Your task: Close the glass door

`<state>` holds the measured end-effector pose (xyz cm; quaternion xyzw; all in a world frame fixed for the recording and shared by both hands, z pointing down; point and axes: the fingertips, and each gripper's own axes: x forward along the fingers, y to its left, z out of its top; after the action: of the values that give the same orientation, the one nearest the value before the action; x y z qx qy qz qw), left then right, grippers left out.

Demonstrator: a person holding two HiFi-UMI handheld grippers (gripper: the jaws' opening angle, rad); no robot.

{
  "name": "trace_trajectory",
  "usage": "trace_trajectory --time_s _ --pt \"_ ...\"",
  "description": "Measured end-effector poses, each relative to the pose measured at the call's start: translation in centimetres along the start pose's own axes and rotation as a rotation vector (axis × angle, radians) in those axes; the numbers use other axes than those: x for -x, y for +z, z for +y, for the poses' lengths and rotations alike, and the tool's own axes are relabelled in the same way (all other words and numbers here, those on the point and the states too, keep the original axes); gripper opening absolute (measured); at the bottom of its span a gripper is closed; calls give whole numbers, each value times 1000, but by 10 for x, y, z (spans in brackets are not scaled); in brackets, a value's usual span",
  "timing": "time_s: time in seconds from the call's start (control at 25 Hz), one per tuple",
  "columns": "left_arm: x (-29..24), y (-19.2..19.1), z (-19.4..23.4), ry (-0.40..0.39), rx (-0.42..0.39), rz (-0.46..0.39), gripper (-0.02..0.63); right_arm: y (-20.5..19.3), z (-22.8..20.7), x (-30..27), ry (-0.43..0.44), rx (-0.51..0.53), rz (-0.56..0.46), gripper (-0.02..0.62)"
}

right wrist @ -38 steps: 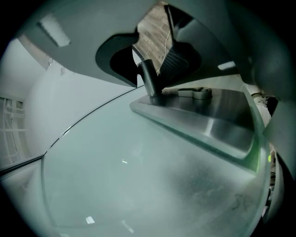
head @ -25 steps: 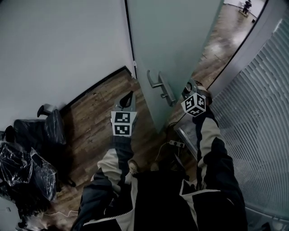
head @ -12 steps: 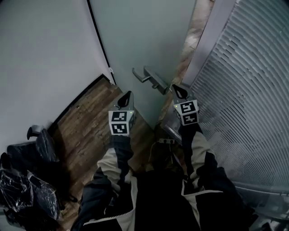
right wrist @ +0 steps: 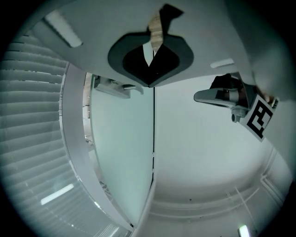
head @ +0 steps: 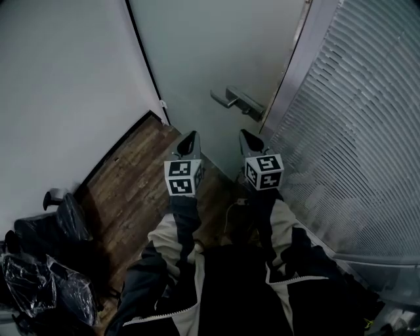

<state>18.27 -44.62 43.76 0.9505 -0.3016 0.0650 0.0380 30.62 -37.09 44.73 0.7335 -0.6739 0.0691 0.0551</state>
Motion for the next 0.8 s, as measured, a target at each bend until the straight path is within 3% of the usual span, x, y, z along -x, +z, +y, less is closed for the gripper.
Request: trace_trajectory --time_s 0.4,0.8 --pt "37 -4 40 19 -4 -5 2 -2 60 -15 -11 29 25 2" --pt "44 -2 39 12 -11 -13 2 1 68 -12 -11 38 29 2"
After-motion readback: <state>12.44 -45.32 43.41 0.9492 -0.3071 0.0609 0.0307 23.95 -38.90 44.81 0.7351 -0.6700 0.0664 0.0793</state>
